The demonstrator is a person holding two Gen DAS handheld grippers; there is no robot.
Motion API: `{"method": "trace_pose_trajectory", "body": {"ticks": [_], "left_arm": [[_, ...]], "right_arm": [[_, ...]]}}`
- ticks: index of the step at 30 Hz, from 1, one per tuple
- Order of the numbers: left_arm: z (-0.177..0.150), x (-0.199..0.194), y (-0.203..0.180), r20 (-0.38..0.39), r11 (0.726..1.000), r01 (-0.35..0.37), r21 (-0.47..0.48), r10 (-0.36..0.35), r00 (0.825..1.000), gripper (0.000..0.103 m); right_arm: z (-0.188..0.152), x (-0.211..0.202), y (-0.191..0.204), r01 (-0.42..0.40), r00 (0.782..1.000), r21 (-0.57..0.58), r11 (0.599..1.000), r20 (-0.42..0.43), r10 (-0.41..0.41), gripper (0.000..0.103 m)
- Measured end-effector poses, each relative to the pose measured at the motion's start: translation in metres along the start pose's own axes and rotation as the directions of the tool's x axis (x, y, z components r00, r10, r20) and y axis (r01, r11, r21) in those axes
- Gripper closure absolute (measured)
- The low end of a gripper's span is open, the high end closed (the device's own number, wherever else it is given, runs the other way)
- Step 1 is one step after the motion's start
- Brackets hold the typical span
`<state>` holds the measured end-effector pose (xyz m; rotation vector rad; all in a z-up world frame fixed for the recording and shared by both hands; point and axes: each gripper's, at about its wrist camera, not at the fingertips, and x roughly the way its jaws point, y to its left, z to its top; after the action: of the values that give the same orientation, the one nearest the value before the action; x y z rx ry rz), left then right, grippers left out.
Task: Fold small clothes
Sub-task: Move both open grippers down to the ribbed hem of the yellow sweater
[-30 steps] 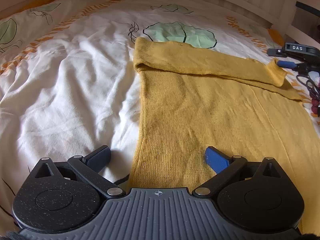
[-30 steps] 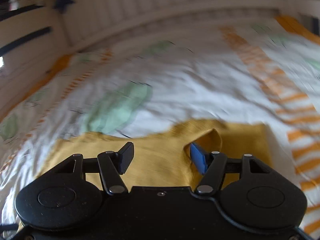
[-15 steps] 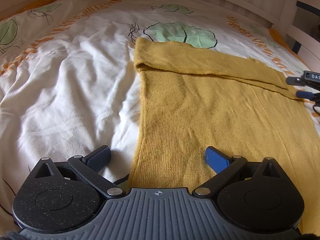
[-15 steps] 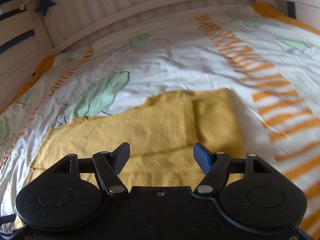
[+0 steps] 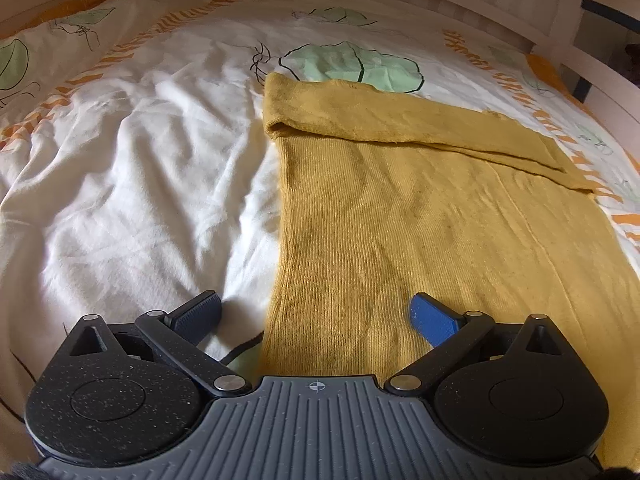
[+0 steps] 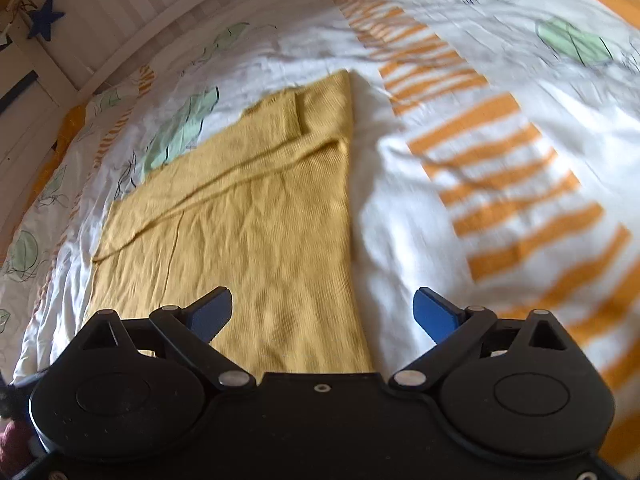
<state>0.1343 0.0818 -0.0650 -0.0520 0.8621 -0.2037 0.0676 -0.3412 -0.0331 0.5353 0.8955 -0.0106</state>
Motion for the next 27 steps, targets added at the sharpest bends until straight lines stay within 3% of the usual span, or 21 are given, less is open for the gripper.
{"method": "trace_pose_trajectory", "body": {"ticks": [10, 20, 27], "left_arm": [[-0.020, -0.034, 0.010, -0.092, 0.999, 0.032, -0.038, -0.035, 0.995, 0.001], [-0.040, -0.054, 0.019, -0.219, 0.995, 0.053, -0.079, -0.070, 0.973, 0.001], [-0.049, -0.068, 0.021, -0.223, 0.993, 0.096, -0.067, -0.108, 0.969, 0.002]], "right_arm": [[-0.035, -0.020, -0.008, -0.049, 0.991, 0.033, 0.998, -0.124, 0.053, 0.004], [-0.054, -0.032, -0.004, -0.100, 0.978, 0.000, 0.995, -0.183, 0.098, 0.001], [-0.063, -0.040, -0.005, -0.141, 0.970, 0.016, 0.990, -0.199, 0.142, 0.001]]}}
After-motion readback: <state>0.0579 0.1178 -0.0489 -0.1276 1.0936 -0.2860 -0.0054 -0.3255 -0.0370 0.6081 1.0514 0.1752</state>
